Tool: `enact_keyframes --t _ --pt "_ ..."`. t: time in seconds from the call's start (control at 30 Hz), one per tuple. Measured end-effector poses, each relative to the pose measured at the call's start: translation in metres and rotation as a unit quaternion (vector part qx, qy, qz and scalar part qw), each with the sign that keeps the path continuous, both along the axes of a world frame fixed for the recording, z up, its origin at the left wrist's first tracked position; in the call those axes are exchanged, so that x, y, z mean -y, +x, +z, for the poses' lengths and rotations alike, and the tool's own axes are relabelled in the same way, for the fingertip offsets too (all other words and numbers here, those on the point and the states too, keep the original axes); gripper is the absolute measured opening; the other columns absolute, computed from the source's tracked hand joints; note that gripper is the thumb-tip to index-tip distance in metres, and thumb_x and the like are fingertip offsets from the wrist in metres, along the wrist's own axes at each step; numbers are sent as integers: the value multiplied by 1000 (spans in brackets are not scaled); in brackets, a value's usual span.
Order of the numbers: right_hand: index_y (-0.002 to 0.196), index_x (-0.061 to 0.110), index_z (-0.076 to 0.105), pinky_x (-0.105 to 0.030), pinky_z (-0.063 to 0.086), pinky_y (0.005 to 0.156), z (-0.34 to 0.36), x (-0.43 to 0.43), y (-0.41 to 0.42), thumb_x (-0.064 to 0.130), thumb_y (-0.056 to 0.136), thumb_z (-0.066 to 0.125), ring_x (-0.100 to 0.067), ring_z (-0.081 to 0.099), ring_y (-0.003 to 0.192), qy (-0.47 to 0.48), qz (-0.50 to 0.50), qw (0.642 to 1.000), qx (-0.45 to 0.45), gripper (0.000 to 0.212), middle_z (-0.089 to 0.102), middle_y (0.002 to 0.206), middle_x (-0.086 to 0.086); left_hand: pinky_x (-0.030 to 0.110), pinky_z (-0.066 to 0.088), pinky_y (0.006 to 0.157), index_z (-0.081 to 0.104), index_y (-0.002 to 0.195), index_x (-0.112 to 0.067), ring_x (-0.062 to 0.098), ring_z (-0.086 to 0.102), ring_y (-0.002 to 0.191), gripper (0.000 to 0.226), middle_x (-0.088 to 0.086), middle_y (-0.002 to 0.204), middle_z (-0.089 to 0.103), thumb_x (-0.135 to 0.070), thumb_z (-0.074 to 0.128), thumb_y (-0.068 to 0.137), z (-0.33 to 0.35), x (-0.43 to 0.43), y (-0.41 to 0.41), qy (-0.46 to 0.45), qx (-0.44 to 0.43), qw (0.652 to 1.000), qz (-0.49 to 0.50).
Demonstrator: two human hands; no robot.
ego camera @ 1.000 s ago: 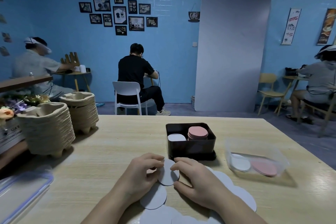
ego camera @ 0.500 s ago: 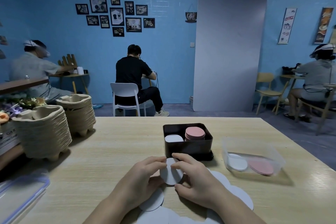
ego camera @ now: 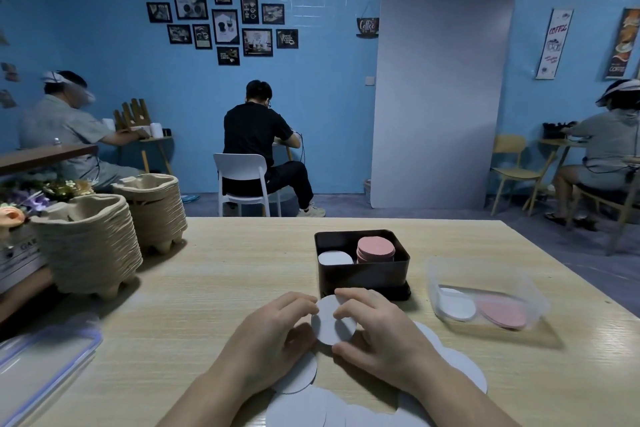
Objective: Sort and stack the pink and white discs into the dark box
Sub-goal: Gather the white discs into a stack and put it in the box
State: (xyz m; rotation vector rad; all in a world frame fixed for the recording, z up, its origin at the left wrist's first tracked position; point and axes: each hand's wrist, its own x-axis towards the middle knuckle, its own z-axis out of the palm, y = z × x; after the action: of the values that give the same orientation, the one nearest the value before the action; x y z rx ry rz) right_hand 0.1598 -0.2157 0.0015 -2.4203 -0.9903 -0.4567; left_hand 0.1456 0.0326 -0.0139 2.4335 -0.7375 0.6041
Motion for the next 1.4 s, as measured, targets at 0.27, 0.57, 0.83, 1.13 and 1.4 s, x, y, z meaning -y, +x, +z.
enact_keyframes --t 0.27,0.57,0.83,1.13,1.4 --pt "111 33 61 -24 44 101 5 6 -5 57 85 67 1 45 128 24 -7 1000 -1 36 52 141 17 24 52 83 61 111 -35 -1 62 102 24 -24 105 64 -44 64 89 13 -13 -26 -45 -43 998 31" --pt "117 33 62 -32 53 93 2 17 -27 54 80 74 0 53 121 63 10 995 -74 45 58 130 21 24 51 99 67 120 -29 -3 61 113 59 -20 117 64 -43 88 66 28 -29 -40 -51 -218 975 -1" --pt "115 26 65 -24 49 93 4 11 -32 52 78 73 3 55 120 60 32 996 -65 45 63 130 11 -1 39 89 64 129 -17 -20 53 111 63 -16 122 61 -14 91 73 30 -27 -40 -69 -271 960 -19" --pt "117 30 63 -29 50 93 0 13 -25 49 77 77 -3 59 114 58 38 995 -75 46 61 133 15 14 47 96 66 126 -29 -5 60 112 61 -20 117 67 -30 89 70 24 -28 -38 -64 -196 978 7" --pt "113 26 65 -30 51 94 0 14 -25 38 80 82 -1 55 123 74 35 995 -54 39 62 133 10 31 55 81 66 124 -15 13 65 103 57 -8 111 69 -32 80 71 26 -14 -35 -74 -24 997 -16"
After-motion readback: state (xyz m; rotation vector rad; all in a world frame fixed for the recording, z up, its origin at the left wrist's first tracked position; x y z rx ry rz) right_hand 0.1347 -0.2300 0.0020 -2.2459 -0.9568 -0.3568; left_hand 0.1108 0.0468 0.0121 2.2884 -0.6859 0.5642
